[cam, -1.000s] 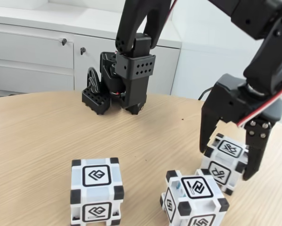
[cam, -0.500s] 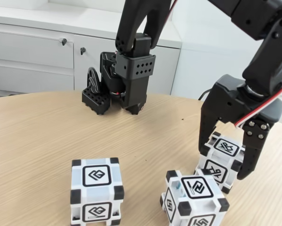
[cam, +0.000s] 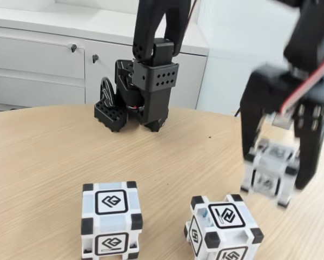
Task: Stack cubes from left to right.
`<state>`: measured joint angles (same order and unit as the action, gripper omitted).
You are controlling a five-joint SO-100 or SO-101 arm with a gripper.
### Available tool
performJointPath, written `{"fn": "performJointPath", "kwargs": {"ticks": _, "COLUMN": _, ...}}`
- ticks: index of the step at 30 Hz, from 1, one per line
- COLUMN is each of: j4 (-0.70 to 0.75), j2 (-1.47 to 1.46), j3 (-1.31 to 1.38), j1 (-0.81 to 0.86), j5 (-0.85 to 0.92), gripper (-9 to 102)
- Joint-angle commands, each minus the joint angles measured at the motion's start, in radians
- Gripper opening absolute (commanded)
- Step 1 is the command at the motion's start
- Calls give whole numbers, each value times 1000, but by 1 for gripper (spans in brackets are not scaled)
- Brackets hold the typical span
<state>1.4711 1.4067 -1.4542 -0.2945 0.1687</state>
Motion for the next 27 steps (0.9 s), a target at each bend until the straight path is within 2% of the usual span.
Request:
{"fn": "performJointPath", "kwargs": {"ticks": 1, "j4": 77, "j2": 207, "j3": 18, "j1": 14, "j5": 29, "gripper": 12}}
{"fn": "performJointPath", "kwargs": {"ticks": 6, "j4": 149, "j2": 385, "j3": 15, "j1": 49, "j5": 64, "gripper": 12}}
{"fn": "performJointPath", "kwargs": {"ticks": 18, "j4": 138, "j2": 439, "j3": 15, "j1": 526, "j5": 304, "gripper": 12}}
{"fn": "performJointPath", "kwargs": {"ticks": 27, "j4": 138, "j2": 437, "j3": 14, "j1": 746, "j5": 359, "gripper": 12}}
